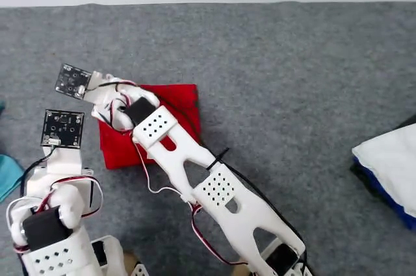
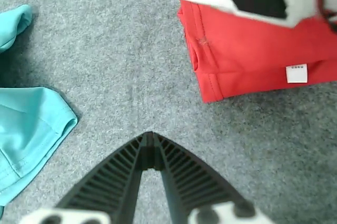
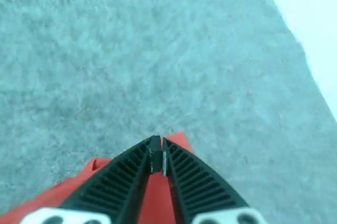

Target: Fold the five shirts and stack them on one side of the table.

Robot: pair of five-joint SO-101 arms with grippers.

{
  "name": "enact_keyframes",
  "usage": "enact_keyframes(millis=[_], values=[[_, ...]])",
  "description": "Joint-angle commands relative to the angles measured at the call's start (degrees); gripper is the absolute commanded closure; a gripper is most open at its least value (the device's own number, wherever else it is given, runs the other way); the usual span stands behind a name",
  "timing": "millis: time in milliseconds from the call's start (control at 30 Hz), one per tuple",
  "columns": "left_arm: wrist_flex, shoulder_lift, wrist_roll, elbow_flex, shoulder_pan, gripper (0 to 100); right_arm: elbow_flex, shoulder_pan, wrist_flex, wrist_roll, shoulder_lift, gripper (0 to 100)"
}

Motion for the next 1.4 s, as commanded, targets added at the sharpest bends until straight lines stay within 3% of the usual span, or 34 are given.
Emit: enact_keyframes(millis=[0, 233, 567, 767, 1100, 1367], values=[[0.1, -0.8, -0.4, -0.6, -0.2, 100, -8.4, 1.4, 7.0, 0.5, -6.1, 98.4], [0.0, -0.8, -0.4, -0.7, -0.3, 100, -10.1, 5.7, 24.6, -0.7, -11.7, 98.0], [0.0, -0.8, -0.4, -0.7, -0.3, 100, -9.8, 12.4, 47.4, -15.5, -18.6, 97.9], [-0.2, -0.8, -0.4, -0.8, -0.3, 100, -0.5, 15.3, 47.5, -20.7, -24.3, 98.3], [0.0, -0.8, -0.4, -0.8, -0.3, 100, 35.8, 14.7, 47.0, -21.7, -39.7, 98.3], [0.0, -0.8, -0.4, -0.7, -0.3, 100, 38.6, 12.8, 45.1, -24.6, -33.3, 98.4]])
